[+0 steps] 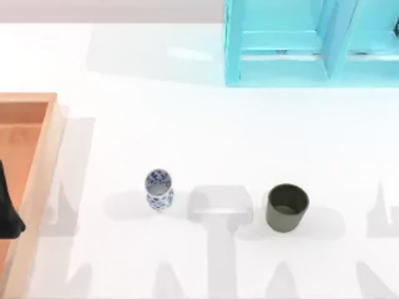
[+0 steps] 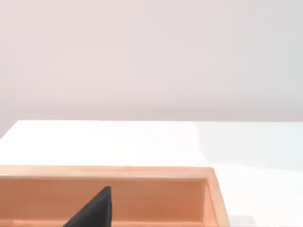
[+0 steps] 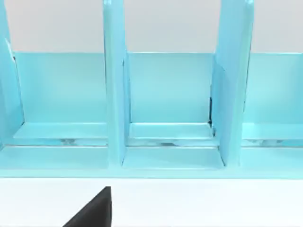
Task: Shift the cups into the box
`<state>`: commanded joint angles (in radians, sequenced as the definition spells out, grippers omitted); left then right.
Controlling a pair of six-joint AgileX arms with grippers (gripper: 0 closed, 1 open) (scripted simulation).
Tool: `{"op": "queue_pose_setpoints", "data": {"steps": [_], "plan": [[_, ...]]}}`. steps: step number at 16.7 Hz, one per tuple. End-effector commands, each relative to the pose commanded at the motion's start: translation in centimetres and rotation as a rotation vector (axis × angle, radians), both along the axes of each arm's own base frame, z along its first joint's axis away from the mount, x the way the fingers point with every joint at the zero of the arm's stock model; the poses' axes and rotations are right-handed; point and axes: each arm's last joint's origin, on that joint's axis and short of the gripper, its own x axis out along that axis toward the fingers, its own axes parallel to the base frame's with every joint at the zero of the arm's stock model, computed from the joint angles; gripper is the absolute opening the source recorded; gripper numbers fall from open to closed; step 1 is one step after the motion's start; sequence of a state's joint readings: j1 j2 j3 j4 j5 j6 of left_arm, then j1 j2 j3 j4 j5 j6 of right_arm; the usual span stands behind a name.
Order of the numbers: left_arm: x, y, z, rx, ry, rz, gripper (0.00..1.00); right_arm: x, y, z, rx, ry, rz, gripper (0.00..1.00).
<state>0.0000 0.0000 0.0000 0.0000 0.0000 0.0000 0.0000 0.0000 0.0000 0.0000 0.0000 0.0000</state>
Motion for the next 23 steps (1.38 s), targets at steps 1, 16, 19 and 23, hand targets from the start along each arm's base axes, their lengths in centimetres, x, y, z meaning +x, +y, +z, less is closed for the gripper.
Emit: {"op": "queue_pose_setpoints", "data": {"steps": [1, 16, 19, 23], "plan": [[0.0, 0.0, 0.0, 0.000, 0.000, 0.000, 1.00, 0.0, 0.0, 0.0, 0.000, 0.000, 0.000, 1.00], [7.2, -5.2, 13.1, -0.282, 0.630, -0.113, 1.00, 0.0, 0.0, 0.0, 0.000, 0.000, 0.000, 1.00], [11.8, -9.7, 14.3, -0.274, 0.902, -0.098, 1.00, 0.0, 0.0, 0.0, 0.000, 0.000, 0.000, 1.00], [16.9, -18.3, 13.6, -0.189, 1.207, -0.040, 1.00, 0.0, 0.0, 0.0, 0.000, 0.000, 0.000, 1.00]]}}
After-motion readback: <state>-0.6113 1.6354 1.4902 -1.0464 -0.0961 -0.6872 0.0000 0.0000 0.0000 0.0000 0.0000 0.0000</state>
